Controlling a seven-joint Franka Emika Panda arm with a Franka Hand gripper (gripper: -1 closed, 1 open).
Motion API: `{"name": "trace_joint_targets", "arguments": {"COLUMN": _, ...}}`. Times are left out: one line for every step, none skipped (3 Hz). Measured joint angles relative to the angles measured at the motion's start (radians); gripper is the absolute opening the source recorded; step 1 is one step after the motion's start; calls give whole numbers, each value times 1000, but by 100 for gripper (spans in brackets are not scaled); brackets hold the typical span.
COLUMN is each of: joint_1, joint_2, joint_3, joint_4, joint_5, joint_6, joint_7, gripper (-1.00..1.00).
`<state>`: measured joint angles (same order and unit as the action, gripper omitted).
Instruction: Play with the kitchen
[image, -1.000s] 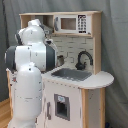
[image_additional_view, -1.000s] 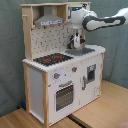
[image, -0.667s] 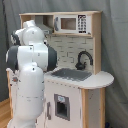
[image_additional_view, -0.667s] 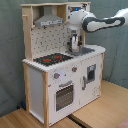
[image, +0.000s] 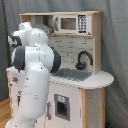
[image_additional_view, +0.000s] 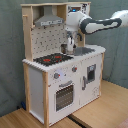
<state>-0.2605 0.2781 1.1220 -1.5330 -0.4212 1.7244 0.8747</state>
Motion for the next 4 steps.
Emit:
{"name": "trace_joint_targets", "arguments": {"joint_1": 53, "joint_2": 56, "joint_3": 0, "joint_4": 51, "joint_5": -43, "joint_6": -3, "joint_7": 14, "gripper": -100}}
{"name": "trace_joint_targets", "arguments": {"joint_1": 109, "joint_2": 118, "joint_3": -1, "joint_4": 106, "joint_5": -93, "joint_6": -14, "joint_7": 24, "gripper": -100}}
{"name": "trace_joint_targets", "arguments": {"joint_1": 166, "joint_2": 180, "joint_3": -3, "joint_4": 163, "joint_5": -145, "joint_6": -29, "joint_7": 32, "gripper": -100}}
{"name": "trace_joint_targets", "arguments": {"joint_1": 217, "joint_2": 239, "joint_3": -4, "joint_4": 218, "joint_5": -193, "joint_6": -47, "joint_7": 34, "gripper": -100}}
